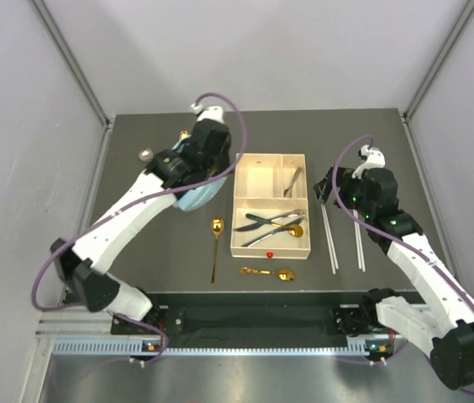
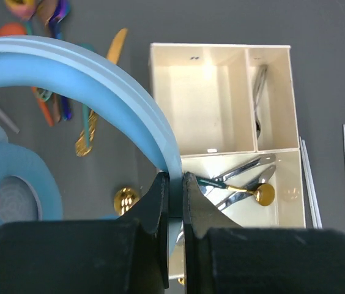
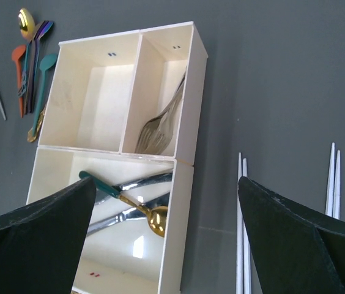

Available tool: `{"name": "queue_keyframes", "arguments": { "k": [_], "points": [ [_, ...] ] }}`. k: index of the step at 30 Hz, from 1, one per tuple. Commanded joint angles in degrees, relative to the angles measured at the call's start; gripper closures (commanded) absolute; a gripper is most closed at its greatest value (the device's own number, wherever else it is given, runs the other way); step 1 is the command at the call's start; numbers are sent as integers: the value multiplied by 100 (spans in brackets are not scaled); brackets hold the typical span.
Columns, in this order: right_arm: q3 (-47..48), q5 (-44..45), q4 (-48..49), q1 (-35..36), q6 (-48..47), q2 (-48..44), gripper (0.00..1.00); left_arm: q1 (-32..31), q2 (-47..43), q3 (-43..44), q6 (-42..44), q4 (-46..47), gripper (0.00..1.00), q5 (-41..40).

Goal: Sort the eating utensils into containers
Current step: Pick up the distractor from the center of the board, then place the distractor at the center of the board.

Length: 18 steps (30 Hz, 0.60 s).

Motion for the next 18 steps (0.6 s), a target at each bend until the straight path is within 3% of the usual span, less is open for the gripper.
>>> {"name": "queue_keyframes", "arguments": {
  "k": [1, 5, 12, 14, 18],
  "points": [
    [73, 594, 18, 80, 382, 27, 0, -513, 1097, 1085, 854, 585, 100, -135],
    [161, 1218, -377, 71, 496, -226, 0, -1040, 2181, 2568, 1531, 594, 100, -557],
    [153, 2132, -721, -87, 936, -965, 0, -1068, 3587, 4855, 1865, 681, 100, -373],
    [100, 2159, -730, -122, 1111, -1184, 0, -1068, 3940, 5226, 2076, 1014, 100, 66],
    [-5, 2168, -827, -140, 1130, -1379, 0, -1068, 4116, 5061, 2051, 1709, 100, 620]
  ]
}}
